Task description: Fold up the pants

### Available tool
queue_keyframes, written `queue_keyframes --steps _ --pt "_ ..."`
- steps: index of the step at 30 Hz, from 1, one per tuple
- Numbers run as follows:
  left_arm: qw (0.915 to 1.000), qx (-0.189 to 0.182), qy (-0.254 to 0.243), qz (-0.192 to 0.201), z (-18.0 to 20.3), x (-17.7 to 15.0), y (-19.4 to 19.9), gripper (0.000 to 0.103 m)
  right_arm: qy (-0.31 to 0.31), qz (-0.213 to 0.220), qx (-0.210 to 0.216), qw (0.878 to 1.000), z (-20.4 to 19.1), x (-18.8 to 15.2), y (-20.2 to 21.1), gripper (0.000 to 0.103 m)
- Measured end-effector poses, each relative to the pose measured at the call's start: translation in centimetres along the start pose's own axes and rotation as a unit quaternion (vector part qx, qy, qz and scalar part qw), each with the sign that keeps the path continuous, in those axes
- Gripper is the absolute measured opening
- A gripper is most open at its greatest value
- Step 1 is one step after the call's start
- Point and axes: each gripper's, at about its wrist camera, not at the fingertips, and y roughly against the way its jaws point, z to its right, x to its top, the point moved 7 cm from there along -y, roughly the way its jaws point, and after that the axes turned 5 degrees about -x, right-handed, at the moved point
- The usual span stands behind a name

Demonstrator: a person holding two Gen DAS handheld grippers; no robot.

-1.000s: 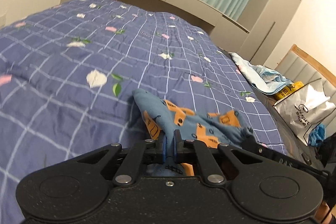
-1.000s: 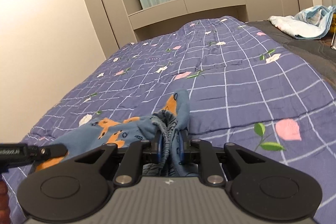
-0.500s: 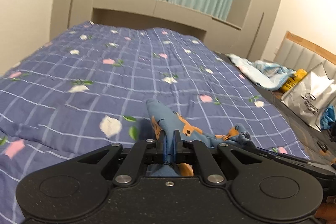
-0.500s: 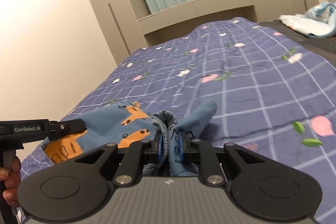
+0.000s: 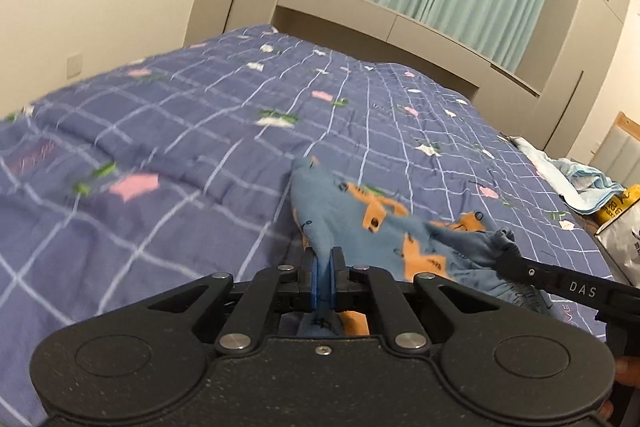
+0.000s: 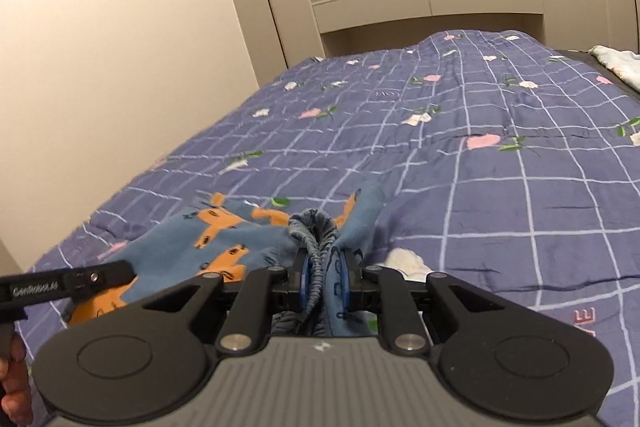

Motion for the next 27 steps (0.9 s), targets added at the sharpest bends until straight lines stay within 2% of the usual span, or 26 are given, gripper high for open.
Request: queue_keyframes --steps 3,7,9,11,12,13,15,20,27 --pt "0.9999 0.001 0.014 -0.003 0.0 -0.6 -0.3 0.009 -0.003 -0.012 -0.012 1.0 0.6 -0.4 -0.2 0.023" --pt "0.9995 0.01 0.028 -0.009 -0.4 -0.8 -0.4 0.022 -0.007 -0.016 -0.031 0.999 1.1 -0.7 0.0 0.043" --pt "0.9993 0.018 0.031 -0.013 -0.6 -0.9 -0.3 0.05 -0.009 -0.016 -0.036 0.999 1.4 -0.8 0.1 0.053" --pt "0.999 0.03 0.032 -0.011 -0.6 -1.0 0.1 0.069 -0.013 -0.016 -0.038 0.999 1.6 -0.9 0.3 0.068" --pt "0.9989 0.035 0.031 -0.008 -0.5 -1.0 0.3 0.075 -0.014 -0.015 -0.038 0.999 1.7 -1.0 0.5 0.072" --pt "0.9989 0.036 0.029 -0.007 -0.4 -0.9 0.5 0.076 -0.014 -0.014 -0.039 0.999 1.8 -1.0 0.6 0.078" --pt "0.9989 0.036 0.029 -0.007 -0.2 -0.9 0.9 0.085 -0.012 -0.011 -0.043 0.999 1.8 -1.1 1.1 0.083" --pt "0.9984 0.052 0.02 0.003 0.5 -1.0 2.1 0.099 -0.015 0.007 -0.049 0.999 1.9 -1.1 2.4 0.1" --pt "0.9969 0.074 0.004 0.026 1.7 -0.8 4.1 0.102 -0.013 0.046 -0.051 0.998 1.4 -0.8 4.8 0.103"
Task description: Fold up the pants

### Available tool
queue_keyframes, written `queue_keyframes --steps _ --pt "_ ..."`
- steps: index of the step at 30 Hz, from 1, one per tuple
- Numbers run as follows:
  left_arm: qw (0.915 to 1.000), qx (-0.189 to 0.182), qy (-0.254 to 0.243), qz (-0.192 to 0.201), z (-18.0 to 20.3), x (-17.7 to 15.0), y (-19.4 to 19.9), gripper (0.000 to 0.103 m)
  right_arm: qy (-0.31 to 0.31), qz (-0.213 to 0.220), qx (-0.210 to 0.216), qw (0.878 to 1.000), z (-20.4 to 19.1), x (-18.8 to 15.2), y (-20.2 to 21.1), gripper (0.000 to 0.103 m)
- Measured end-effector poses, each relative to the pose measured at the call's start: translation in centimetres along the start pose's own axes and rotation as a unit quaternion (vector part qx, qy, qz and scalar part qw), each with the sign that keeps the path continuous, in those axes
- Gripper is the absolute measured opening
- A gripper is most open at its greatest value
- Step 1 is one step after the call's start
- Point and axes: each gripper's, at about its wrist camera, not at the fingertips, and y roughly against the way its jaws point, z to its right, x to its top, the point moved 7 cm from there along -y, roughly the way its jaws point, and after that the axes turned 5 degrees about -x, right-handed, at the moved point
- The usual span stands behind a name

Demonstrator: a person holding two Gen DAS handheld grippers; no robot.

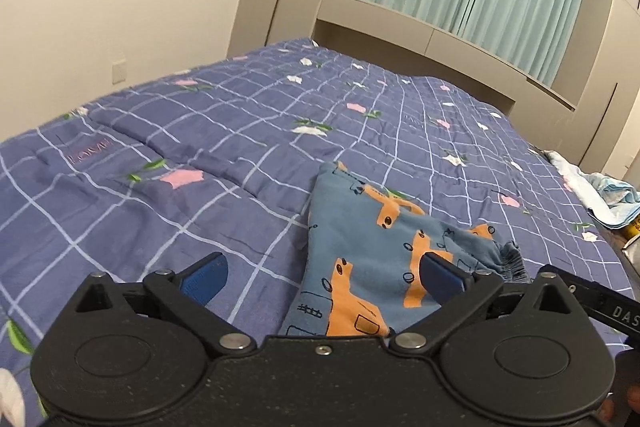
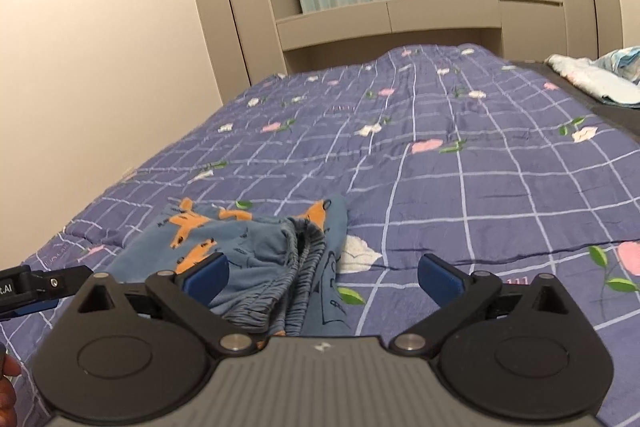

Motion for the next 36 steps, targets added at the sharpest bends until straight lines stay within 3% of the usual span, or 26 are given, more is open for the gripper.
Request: queue_keyframes --steps 20,36 --pt "0.9976 0.003 -0.06 0.034 2.5 -1.2 6.7 0.102 0.021 0.074 -0.005 0.997 -0.7 -0.7 8.0 0.103" --pt "0.9939 -0.008 -0.102 0.04 2.6 -4.4 10.5 0.102 0.045 0.093 -0.013 0.995 -1.4 -4.2 12.8 0.103"
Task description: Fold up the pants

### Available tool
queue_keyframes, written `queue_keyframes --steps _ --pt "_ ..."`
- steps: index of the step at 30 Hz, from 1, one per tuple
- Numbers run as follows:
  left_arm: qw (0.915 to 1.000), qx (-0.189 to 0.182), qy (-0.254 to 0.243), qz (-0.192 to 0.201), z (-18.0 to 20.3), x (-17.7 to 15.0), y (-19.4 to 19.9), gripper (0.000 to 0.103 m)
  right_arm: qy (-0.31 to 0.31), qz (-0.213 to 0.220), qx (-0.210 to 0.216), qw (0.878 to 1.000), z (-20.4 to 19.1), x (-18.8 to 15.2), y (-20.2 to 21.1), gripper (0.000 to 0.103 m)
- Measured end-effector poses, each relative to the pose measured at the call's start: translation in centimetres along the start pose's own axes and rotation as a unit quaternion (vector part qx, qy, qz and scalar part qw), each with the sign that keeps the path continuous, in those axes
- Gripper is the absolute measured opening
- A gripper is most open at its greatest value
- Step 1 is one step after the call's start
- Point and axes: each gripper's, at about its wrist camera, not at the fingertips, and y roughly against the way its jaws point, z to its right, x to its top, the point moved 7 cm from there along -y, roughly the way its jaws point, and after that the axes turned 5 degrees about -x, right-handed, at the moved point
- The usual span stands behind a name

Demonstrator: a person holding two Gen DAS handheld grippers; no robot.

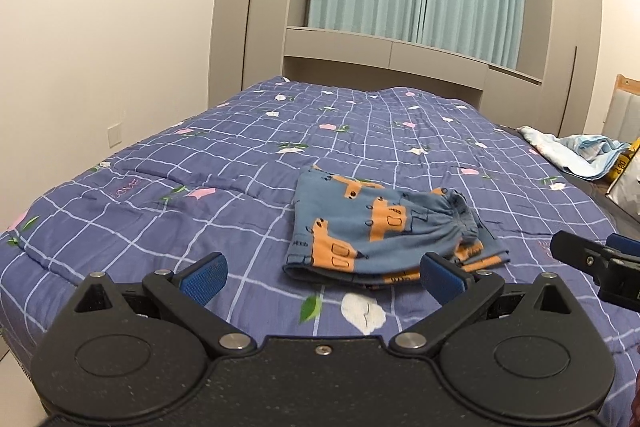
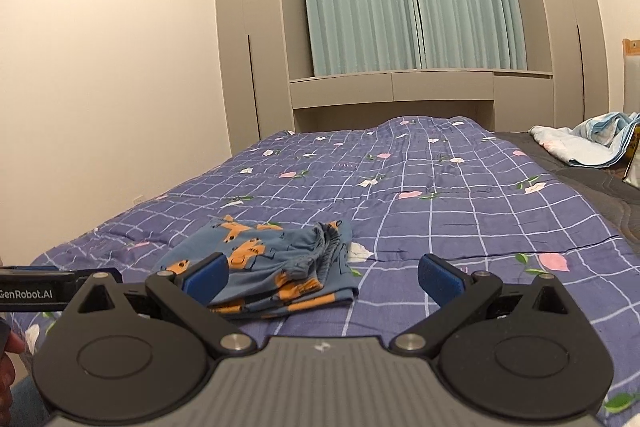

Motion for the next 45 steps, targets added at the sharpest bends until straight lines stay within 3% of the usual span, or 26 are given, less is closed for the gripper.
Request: queue_keyframes --steps 15,45 --pt "0.9995 0.007 -0.022 -0.022 0.2 -3.5 -0.2 0.102 0.019 -0.022 -0.029 0.999 0.9 -3.3 1.6 0.103" --pt "0.9996 0.004 -0.023 -0.017 0.4 -3.7 0.0 0.102 0.02 -0.023 -0.038 0.999 1.6 -4.2 1.2 0.103"
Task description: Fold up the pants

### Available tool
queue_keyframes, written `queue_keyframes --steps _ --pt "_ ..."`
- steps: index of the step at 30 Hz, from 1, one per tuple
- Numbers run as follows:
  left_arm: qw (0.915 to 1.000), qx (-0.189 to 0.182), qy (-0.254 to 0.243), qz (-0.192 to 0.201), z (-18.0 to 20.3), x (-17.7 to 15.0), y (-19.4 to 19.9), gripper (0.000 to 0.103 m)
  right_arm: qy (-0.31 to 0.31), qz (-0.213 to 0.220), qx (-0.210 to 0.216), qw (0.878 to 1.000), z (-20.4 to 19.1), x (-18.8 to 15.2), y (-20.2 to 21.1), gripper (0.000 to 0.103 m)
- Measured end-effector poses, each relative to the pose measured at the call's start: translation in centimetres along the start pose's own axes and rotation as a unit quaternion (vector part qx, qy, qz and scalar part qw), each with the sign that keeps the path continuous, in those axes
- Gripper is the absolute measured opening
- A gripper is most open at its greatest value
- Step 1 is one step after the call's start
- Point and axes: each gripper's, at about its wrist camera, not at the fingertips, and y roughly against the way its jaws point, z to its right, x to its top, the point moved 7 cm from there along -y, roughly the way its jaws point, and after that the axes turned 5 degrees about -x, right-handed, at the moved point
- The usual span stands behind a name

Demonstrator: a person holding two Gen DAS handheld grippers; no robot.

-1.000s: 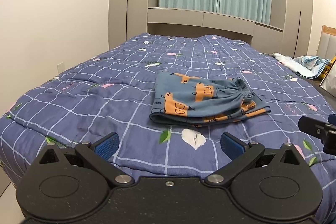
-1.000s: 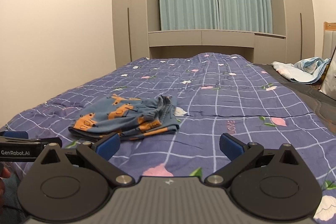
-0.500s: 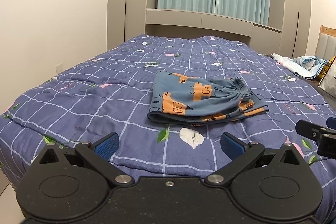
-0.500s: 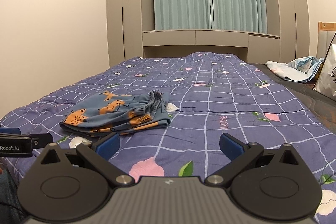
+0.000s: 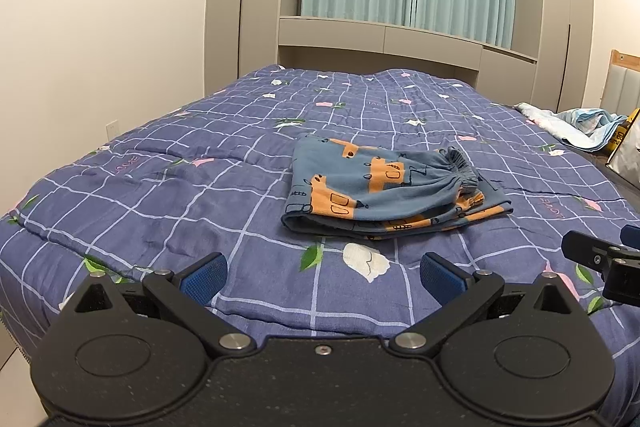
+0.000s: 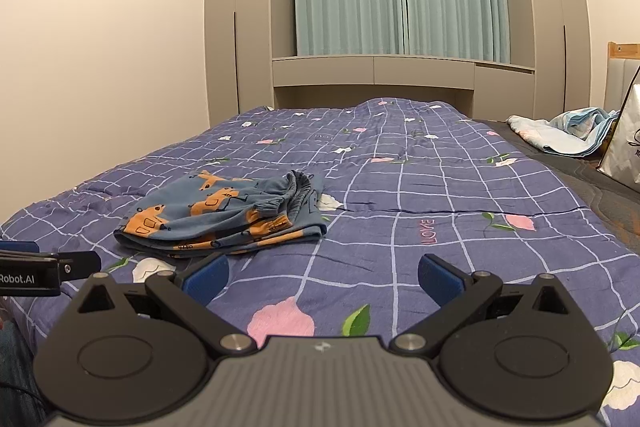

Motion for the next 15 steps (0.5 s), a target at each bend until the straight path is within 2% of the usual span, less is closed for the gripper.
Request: queue_keyframes --steps 15 --pt "1.0 0.0 0.0 0.0 -0.03 -0.01 0.02 0.102 -0.001 -0.002 0.001 1.0 0.03 -0.04 -0.02 0.103"
